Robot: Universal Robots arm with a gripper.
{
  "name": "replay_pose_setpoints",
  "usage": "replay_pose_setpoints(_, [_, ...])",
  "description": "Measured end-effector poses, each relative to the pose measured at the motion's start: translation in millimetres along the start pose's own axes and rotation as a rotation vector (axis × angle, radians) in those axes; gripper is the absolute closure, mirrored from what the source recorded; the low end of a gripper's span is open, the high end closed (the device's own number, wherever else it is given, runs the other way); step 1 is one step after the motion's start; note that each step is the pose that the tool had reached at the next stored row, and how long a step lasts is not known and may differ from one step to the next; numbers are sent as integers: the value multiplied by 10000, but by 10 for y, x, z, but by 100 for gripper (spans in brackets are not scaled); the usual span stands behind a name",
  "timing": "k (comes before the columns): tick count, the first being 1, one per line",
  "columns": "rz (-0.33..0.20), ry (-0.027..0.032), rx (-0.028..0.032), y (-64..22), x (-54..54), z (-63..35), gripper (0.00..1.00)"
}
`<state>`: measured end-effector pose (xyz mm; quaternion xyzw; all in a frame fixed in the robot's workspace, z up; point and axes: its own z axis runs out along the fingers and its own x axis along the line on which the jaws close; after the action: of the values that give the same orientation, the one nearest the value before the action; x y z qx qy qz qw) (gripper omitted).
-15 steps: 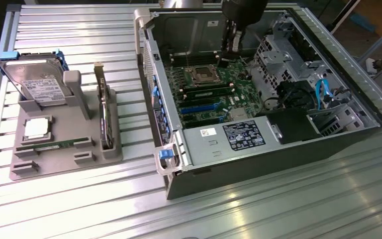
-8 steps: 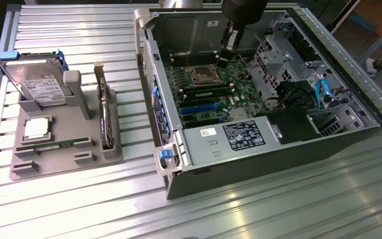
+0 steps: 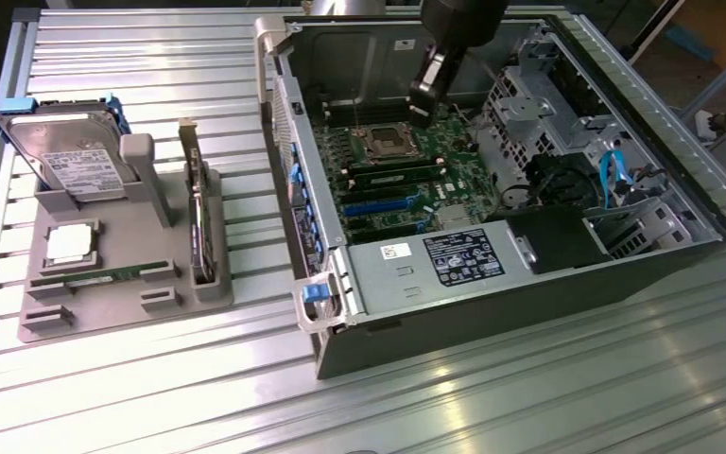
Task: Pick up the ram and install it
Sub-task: 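Press down the ram until it locks into place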
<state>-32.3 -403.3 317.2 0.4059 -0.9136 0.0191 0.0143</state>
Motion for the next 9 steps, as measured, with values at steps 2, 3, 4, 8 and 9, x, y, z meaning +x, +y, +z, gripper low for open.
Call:
replay_pose_setpoints(2, [506, 12, -21, 0, 0, 1, 89])
replay_pose_setpoints(3, [854, 20, -36, 0, 0, 1, 89])
replay_pose_setpoints(4, [1291, 30, -54, 0, 0, 2, 89])
replay_pose_setpoints(8, [2244, 51, -94, 0, 0, 3, 89])
replay_pose_setpoints(9, [2379, 55, -100, 0, 0, 3, 89])
